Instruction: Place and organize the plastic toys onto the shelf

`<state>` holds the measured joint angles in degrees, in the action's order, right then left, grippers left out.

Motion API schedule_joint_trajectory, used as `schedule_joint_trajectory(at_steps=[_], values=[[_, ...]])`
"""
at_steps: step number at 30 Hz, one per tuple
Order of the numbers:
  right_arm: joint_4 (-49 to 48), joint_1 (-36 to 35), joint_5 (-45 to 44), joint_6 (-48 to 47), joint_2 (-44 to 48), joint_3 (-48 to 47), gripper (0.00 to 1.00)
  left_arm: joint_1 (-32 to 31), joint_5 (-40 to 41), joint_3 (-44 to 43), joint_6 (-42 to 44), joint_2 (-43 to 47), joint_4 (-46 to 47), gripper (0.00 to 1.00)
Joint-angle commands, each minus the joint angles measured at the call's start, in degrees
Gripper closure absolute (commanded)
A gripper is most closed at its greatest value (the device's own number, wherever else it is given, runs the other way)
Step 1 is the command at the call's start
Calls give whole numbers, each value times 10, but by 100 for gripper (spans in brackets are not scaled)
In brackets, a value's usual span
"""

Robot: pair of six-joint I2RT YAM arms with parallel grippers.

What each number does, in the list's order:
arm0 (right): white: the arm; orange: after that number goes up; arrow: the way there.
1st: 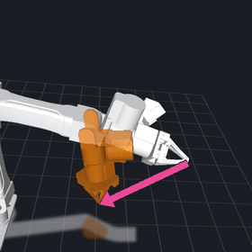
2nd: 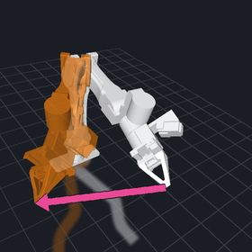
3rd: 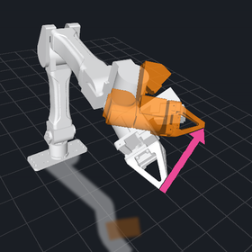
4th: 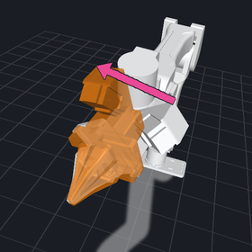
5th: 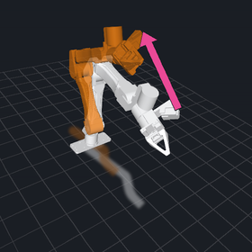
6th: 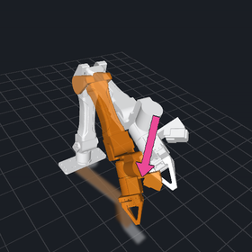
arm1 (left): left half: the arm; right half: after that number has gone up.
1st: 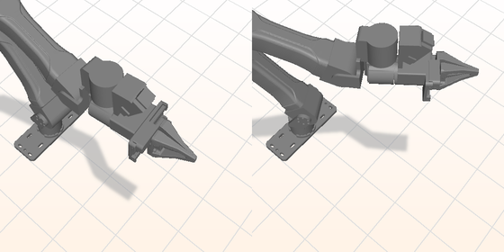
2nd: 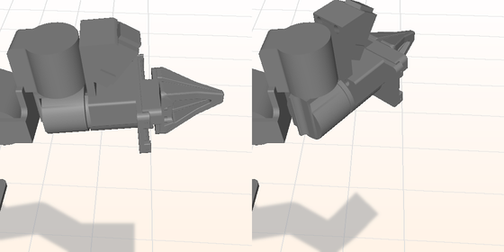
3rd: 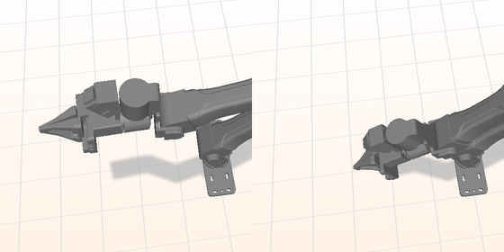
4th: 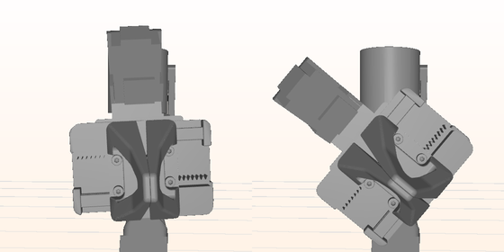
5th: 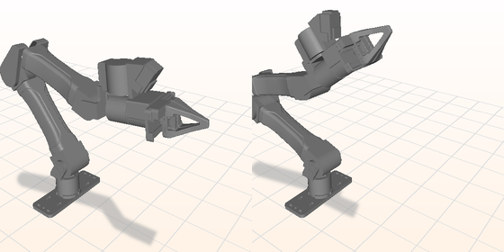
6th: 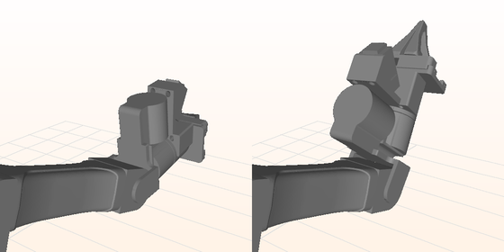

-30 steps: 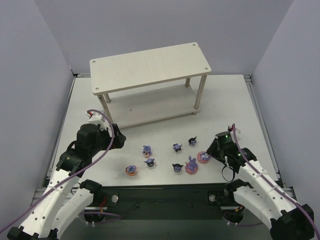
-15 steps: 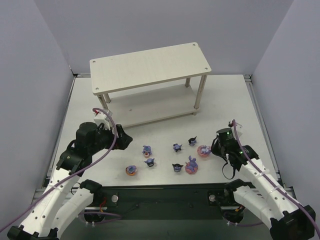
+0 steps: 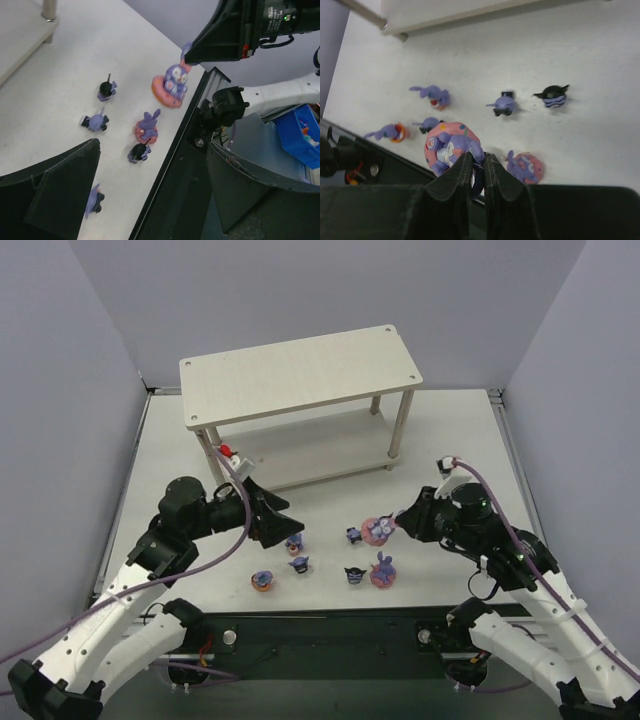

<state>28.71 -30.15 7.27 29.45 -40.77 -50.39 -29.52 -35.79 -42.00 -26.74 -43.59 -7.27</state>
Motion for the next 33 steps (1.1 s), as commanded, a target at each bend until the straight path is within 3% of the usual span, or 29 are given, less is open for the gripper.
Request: schedule_joint_trajectory(at_steps=[1,5,9,14,23,27,29,31,33], values=[[18,-110,3,-15,-43,-37,100,-110,50,-40,41,-54,74,3],[25,-185,-23,-8,-83,-66,100,-233,155,-91,117,-119,13,4],[30,-227,-32,-12,-113,-94,100,-268,189,-99,129,-147,-21,5],[35,-252,-54,-7,-135,-111,100,-293,219,-80,108,-152,-3,6],[35,-288,-102,16,-155,-126,100,-360,369,-77,94,-181,8,6],[29,-294,-114,28,-148,-122,100,-364,383,-74,80,-192,12,6],[26,-295,-113,32,-144,-120,100,-367,393,-68,74,-194,18,9],[21,-296,-112,35,-142,-116,100,-367,396,-63,70,-193,31,21],[19,-297,-106,36,-142,-116,100,-367,392,-58,68,-194,45,24]])
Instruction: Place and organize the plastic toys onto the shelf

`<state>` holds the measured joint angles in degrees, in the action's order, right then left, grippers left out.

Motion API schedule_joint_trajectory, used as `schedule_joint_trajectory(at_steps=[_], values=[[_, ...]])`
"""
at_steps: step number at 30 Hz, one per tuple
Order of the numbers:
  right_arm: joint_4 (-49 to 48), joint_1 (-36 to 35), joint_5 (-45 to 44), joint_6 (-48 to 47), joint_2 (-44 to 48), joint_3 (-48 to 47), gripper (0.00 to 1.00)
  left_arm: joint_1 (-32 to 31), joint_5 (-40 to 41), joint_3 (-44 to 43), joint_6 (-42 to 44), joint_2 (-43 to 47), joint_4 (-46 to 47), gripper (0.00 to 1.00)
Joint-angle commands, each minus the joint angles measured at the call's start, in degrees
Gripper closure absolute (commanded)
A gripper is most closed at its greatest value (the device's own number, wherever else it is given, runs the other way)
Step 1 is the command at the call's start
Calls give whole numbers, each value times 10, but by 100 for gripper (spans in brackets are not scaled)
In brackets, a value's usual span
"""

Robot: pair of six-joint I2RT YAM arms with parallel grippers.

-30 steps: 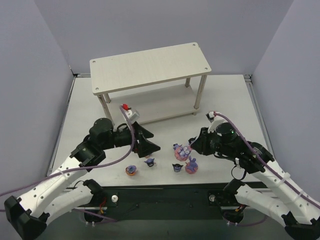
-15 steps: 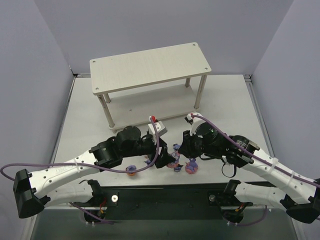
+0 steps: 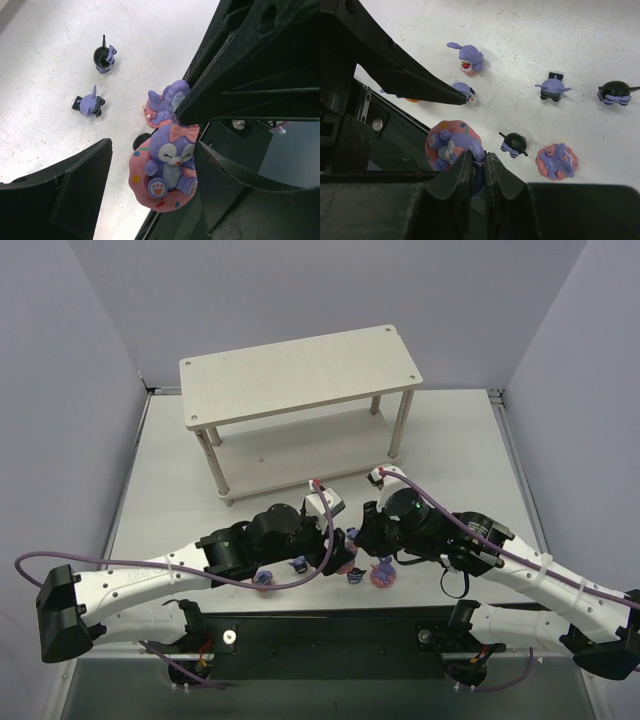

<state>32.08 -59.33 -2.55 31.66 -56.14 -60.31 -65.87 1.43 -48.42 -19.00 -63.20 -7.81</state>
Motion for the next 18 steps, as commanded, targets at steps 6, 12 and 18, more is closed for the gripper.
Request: schedule_joint_trajectory(at_steps=[6,12,18], values=[[-23,-8,1,17,7,-13,100,-3,16,5,-12,-10,54,21],[-28,-9,5,24,9,-14,100,-3,16,9,-18,-18,56,21],[-32,-10,7,30,12,-13,100,-3,23,6,-19,-32,59,26]])
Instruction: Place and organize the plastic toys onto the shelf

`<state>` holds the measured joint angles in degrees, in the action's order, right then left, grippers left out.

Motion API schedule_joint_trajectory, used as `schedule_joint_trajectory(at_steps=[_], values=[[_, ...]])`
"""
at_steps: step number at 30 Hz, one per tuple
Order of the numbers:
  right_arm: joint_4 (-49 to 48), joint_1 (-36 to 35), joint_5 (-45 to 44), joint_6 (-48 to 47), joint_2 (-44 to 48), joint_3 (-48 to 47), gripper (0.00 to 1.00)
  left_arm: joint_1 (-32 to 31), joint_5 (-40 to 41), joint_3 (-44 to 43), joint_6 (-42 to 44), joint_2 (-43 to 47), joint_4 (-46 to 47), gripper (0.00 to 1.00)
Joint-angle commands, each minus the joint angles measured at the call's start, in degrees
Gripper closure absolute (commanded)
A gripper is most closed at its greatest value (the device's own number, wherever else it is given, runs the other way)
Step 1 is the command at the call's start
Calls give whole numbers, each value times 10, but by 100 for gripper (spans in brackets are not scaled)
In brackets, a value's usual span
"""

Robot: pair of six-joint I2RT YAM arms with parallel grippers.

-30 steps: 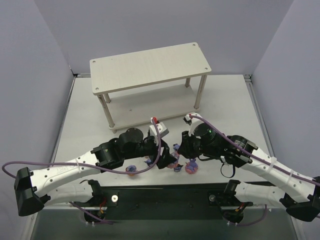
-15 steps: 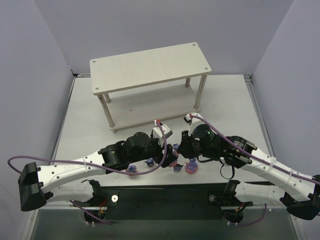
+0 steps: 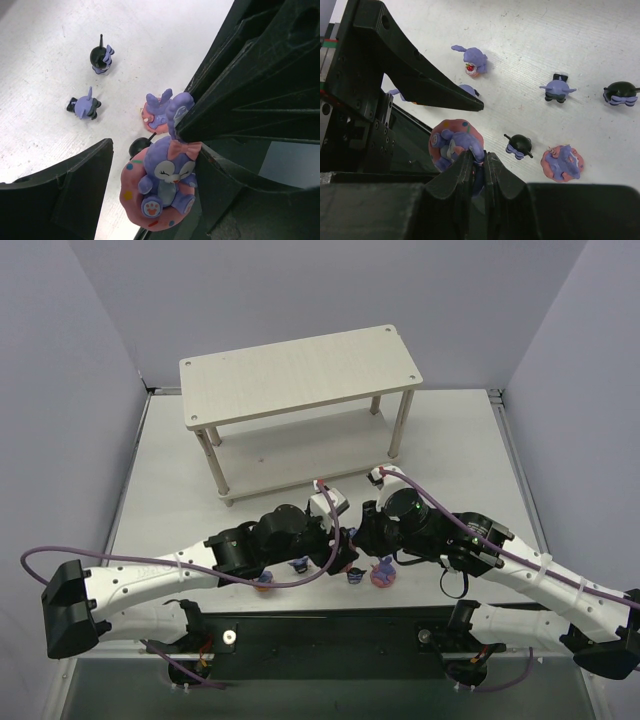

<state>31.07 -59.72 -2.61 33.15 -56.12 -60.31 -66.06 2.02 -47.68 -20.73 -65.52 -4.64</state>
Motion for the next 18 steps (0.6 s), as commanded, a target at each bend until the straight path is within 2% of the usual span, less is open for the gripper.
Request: schedule_joint_trajectory(at_steps=[1,3,5,8,10,13,18], values=[[-22,-7,9,14,12,-12,100,-1,18,-2,-2,-9,26,33],[-22,-7,10,16,14,-10,100,-1,23,0,-2,-10,27,44],[-22,-7,7,16,15,-8,100,-1,31,1,-4,-8,24,63],[-26,-7,-5,17,22,1,100,-1,40,1,-8,-8,17,83],[-24,-7,-17,19,23,4,100,-2,51,0,-12,-4,13,89],[-23,-7,-31,26,27,5,85,-2,61,0,-16,-2,7,99],[-17,-8,-49,34,29,5,56,-1,83,2,-26,1,-4,100]])
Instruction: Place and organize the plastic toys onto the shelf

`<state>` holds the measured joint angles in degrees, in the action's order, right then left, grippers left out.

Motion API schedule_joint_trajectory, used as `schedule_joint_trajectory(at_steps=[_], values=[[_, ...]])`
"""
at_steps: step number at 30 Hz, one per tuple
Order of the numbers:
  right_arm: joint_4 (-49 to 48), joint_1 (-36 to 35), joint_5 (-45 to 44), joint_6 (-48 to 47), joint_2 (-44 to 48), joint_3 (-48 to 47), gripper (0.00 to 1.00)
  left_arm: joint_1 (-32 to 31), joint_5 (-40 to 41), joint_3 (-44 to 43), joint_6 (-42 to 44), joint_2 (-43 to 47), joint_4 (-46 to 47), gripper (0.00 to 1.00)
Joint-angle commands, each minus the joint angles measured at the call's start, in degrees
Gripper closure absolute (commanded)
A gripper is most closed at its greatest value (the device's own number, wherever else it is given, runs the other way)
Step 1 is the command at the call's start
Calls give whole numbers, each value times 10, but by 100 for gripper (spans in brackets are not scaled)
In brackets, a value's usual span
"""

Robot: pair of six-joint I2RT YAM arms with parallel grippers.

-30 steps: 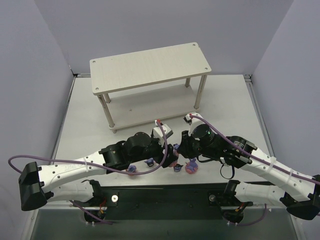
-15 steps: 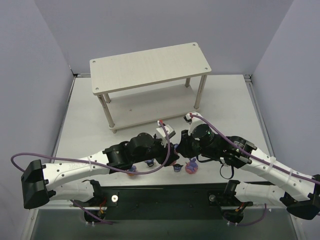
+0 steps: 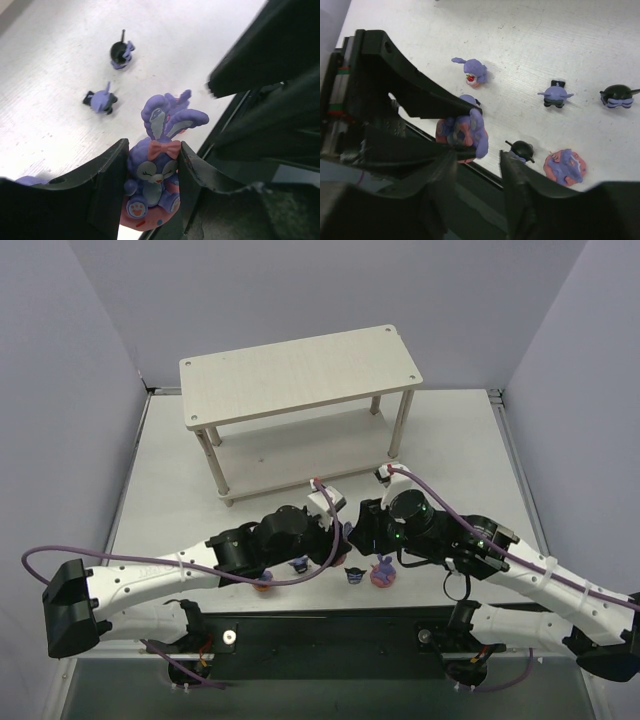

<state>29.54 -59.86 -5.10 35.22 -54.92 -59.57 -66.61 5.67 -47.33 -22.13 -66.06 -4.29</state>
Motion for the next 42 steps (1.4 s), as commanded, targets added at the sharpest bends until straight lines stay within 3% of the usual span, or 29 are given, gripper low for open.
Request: schedule_joint_trajectory(at_steps=[1,2,13,30,42], values=[[1,-6,-33,15,20,-2,51,4,55,-1,-13,7,-10,100],[3,-6,-38,17,22,-2,44,4,58,0,-15,8,-12,100],[17,-4,-114,45,68,10,30,19,175,18,-70,44,-46,100],[31,1,-150,55,135,39,28,177,212,72,-88,192,-42,100],[37,3,-157,48,147,41,28,227,220,50,-61,226,-47,100]])
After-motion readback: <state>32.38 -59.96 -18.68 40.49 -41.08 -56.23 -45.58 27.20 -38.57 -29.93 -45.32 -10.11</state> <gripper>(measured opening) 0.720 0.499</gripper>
